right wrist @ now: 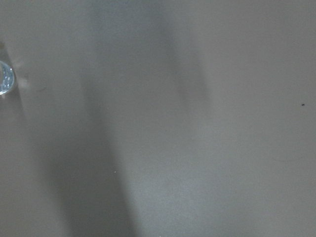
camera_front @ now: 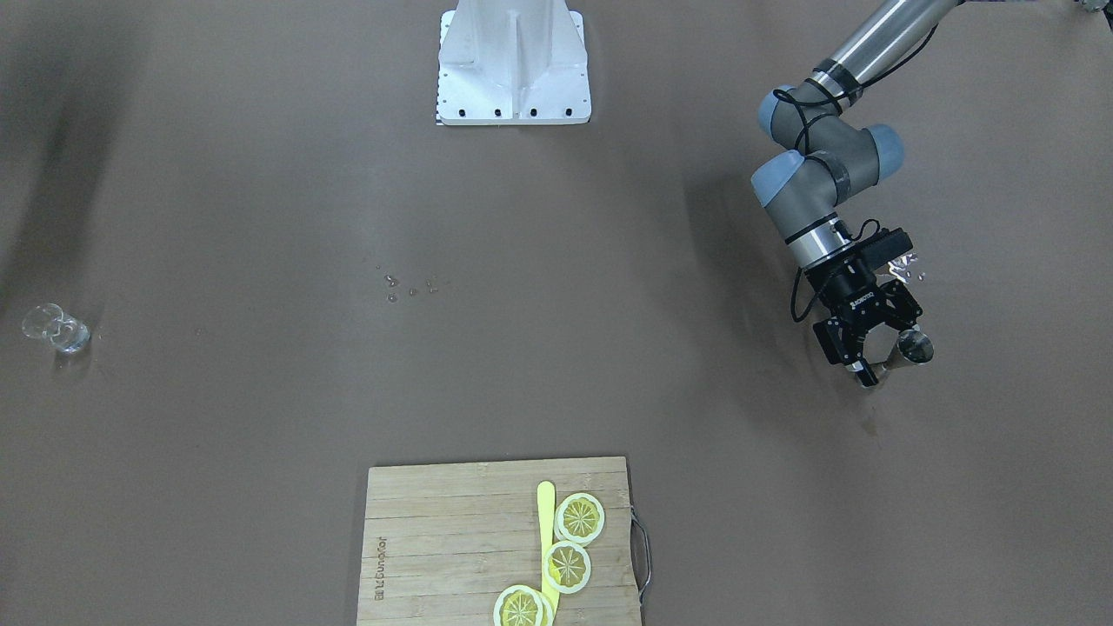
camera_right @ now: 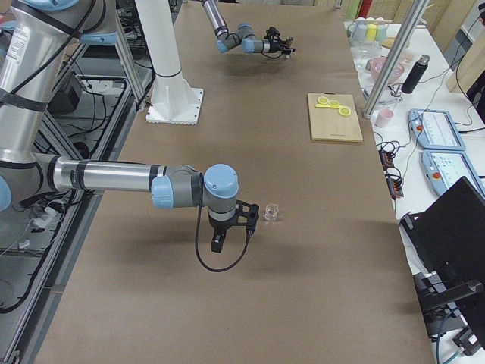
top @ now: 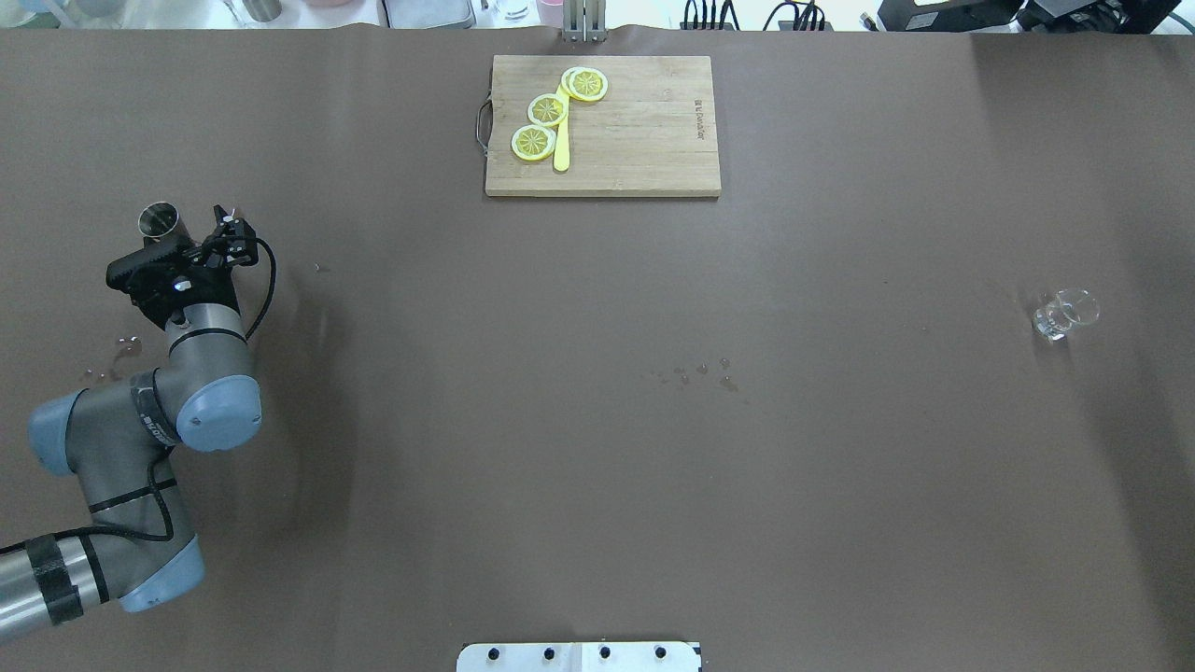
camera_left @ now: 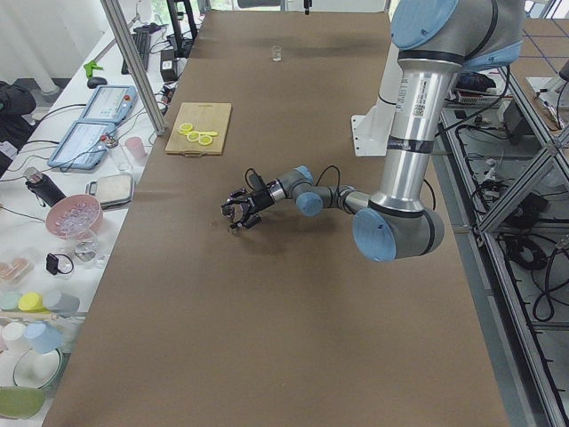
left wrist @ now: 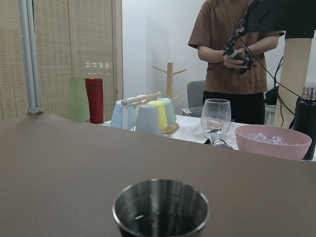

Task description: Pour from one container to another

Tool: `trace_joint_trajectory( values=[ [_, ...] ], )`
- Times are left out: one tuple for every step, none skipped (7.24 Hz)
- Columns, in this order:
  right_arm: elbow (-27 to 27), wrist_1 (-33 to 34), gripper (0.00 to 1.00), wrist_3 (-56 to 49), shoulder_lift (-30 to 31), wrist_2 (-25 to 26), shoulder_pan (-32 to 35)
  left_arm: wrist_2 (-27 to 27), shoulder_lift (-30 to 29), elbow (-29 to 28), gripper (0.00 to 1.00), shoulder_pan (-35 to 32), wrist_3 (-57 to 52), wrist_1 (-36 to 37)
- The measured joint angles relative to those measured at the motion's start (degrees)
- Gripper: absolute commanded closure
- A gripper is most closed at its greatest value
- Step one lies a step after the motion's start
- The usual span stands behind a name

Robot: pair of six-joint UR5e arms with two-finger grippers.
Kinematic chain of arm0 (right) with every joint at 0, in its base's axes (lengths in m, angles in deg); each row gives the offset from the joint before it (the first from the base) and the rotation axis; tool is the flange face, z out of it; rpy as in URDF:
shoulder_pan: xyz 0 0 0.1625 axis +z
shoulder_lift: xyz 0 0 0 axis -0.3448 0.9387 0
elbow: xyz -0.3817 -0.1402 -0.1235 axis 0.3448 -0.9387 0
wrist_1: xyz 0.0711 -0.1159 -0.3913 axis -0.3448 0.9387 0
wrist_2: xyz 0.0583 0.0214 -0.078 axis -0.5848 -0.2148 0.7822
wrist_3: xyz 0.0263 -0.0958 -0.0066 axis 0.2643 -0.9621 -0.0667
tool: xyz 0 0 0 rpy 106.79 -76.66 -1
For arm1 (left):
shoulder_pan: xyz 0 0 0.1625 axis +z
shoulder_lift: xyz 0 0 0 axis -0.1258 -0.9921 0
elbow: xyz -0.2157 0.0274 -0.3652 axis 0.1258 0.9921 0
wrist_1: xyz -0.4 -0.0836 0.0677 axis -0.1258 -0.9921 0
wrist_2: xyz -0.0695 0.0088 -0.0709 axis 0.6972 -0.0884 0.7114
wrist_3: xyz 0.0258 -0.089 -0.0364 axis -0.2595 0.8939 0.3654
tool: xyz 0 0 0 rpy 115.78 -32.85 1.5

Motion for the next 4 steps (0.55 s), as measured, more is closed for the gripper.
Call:
trace_joint_trajectory(
  values=[
    [0.0, 0.4, 0.00, 0.0, 0.3, -0.1, 1.9, 0.0, 0.3, 1.2, 0.03, 0.0, -0.1, 0.9],
    [0.1, 0.4, 0.00, -0.1, 0.4, -0.1, 3.3, 0.1, 0.4, 2.2, 0.03, -0.1, -0.2, 1.9],
    [0.1, 0.3, 0.00, -0.2, 0.3, 0.0, 4.4, 0.1, 0.8, 3.1, 0.03, -0.1, -0.3, 2.5],
    [0.0, 0.1, 0.00, -0.4, 0.2, 0.2, 5.1, 0.2, 1.9, 4.6, 0.03, -0.2, -0.7, 2.9]
  ],
)
